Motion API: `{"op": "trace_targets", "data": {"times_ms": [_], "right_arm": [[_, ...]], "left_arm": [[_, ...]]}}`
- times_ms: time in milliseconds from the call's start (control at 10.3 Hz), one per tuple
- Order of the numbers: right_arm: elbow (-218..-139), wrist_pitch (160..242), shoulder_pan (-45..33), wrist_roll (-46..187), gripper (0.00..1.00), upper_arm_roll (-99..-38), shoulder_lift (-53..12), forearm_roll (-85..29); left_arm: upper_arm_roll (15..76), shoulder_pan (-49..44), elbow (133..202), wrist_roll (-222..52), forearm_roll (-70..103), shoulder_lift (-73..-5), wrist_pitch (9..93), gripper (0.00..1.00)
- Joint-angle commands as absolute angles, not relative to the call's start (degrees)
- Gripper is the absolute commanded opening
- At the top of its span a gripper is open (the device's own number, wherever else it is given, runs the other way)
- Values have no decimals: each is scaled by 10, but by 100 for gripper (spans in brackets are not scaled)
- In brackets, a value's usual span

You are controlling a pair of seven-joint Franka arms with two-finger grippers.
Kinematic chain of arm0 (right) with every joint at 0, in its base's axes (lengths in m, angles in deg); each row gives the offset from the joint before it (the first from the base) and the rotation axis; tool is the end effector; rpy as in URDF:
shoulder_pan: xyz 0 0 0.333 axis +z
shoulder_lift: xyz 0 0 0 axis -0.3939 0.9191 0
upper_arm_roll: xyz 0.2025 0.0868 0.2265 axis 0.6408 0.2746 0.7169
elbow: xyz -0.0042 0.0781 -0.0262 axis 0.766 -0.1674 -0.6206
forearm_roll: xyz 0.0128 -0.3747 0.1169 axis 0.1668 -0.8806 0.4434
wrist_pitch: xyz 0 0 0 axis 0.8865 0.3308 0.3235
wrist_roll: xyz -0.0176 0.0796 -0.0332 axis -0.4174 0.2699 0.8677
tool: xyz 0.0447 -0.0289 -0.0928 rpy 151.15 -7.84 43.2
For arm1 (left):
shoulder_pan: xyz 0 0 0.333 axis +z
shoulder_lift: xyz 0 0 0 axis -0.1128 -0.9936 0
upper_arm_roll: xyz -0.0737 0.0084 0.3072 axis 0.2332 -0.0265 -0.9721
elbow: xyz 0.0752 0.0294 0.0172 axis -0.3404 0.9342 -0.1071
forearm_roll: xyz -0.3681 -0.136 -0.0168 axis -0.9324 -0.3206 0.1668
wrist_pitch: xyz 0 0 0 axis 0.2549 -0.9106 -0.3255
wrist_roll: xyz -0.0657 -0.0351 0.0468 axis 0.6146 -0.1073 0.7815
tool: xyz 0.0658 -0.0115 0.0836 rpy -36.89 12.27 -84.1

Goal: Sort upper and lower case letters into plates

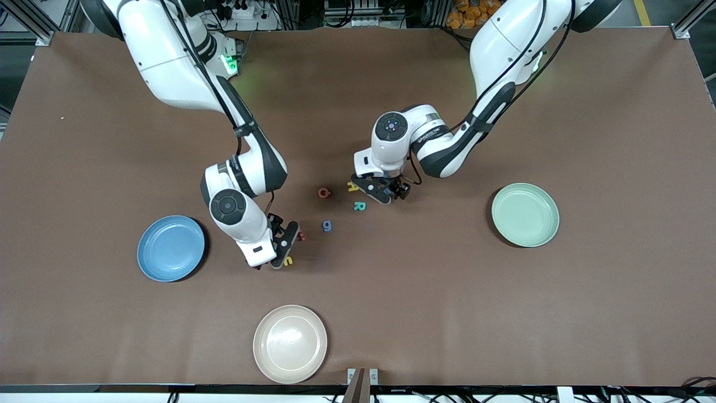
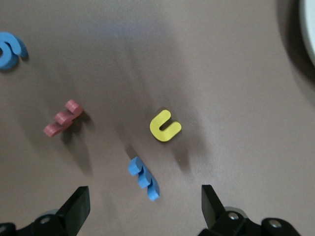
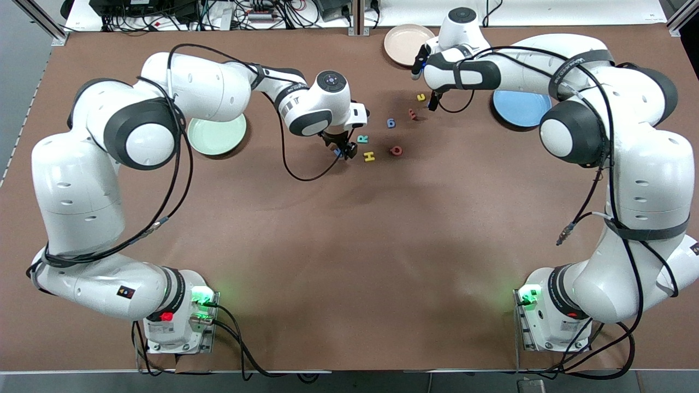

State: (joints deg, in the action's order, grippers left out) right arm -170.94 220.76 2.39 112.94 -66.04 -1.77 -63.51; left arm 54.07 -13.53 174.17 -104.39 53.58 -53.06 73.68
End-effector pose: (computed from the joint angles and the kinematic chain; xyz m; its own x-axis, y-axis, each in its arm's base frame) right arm 0.6435 0.2717 0.1993 0.3440 0.9390 0.0023 0.9385 -0.3439 0.0301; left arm 0.4485 -0.4546 0.1812 0.7949 -0.6065 0.0150 -0.6063 -0.7951 -0.0171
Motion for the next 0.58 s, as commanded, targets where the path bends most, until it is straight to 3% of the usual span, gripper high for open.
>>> {"op": "trace_targets", "data": {"times_ms": [0,292,487], "right_arm": [[-1686,2230,20,1178,100,-663,9,-633],[-1673,2245,27,1188,100,-663,22,-628],[-1678,2261,29,1186,100,-663,22,-628]], "left_arm": [[537,-142,1731,-1062,557,-540,743,80],[537,-142,1725,-1062,557,-550,743,78],[537,-144,1723,-1063,557,-551,743,70]]}}
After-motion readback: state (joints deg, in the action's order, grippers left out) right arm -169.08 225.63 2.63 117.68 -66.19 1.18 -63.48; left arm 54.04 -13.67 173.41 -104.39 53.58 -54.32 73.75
